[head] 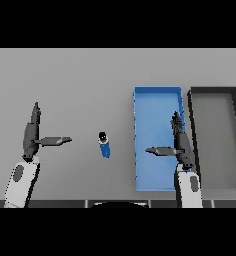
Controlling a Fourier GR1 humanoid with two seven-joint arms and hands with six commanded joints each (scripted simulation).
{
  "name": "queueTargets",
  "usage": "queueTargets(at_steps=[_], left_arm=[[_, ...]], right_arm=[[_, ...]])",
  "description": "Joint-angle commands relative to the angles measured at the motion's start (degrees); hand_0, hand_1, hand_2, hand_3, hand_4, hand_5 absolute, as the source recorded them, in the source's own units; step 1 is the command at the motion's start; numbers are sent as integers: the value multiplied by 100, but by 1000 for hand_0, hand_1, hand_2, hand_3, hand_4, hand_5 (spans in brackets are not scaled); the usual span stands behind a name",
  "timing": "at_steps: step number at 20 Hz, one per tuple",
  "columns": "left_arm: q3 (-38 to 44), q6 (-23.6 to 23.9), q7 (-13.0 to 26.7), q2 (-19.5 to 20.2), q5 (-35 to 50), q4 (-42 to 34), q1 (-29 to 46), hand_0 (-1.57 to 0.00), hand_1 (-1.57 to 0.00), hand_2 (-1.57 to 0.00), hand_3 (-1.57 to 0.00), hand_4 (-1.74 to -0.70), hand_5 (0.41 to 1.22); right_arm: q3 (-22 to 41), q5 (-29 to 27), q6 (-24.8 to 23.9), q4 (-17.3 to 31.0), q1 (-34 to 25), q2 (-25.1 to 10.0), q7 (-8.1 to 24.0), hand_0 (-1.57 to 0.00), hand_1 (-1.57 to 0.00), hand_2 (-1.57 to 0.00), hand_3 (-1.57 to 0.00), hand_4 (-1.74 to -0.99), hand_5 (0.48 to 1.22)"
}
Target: Pick up the blue pipe and place it into the blue bin.
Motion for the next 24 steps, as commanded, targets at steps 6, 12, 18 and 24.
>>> queueTargets(at_steps=[6, 12, 18, 24], left_arm=[[25, -31, -86, -3, 28, 28, 8, 1, 1, 1, 1, -1074, 591], [-348, -2037, -587, 1150, 199, 7, 27, 1, 1, 1, 1, -1078, 591], [-587, -2637, -799, 1295, 325, -269, 176, 1, 1, 1, 1, -1096, 583], [-1271, -3064, -527, 1165, 225, -965, 351, 1, 1, 1, 1, -1158, 497]], right_arm=[[-8, -20, -1, -23, -60, -15, 41, 1, 1, 1, 1, -1225, 617], [593, 883, 283, -645, 484, -648, -264, 1, 1, 1, 1, -1215, 618], [682, 1035, 236, -728, 467, -664, -215, 1, 1, 1, 1, -1187, 600], [743, 1077, 275, -720, 475, -656, -283, 1, 1, 1, 1, -1208, 612]])
